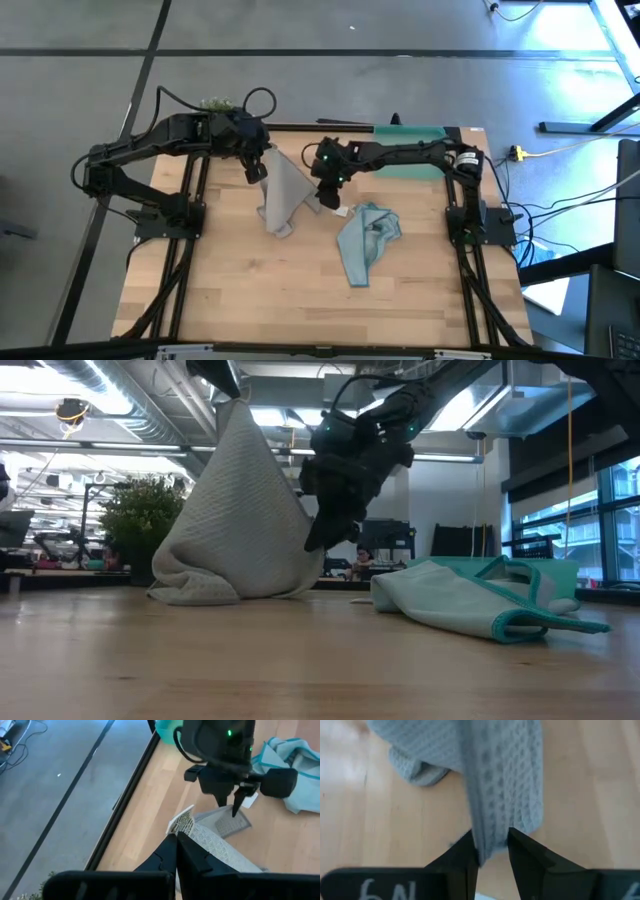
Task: Roll microfiber towels into tight, uniform cylinder then place into a basket
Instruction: Roll the grey microfiber towel
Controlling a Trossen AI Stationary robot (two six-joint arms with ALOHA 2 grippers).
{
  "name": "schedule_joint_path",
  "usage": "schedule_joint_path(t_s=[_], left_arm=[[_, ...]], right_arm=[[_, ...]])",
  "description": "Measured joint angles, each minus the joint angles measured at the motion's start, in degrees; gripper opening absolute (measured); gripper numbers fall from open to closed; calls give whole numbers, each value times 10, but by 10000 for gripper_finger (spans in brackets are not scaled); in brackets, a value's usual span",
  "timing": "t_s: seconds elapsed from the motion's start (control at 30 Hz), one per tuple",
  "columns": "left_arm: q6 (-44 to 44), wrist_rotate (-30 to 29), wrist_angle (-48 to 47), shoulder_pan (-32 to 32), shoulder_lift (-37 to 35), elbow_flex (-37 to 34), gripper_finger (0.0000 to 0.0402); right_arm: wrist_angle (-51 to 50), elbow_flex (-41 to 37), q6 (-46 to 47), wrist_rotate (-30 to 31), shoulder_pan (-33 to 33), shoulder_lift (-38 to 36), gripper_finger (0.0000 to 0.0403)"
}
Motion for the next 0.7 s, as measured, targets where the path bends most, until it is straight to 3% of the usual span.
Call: schedule_joint_path(t_s=[0.7], left_arm=[[0, 0, 1, 4, -4, 0, 0]], right_arm=[[9, 0, 90, 36, 28, 46, 103]])
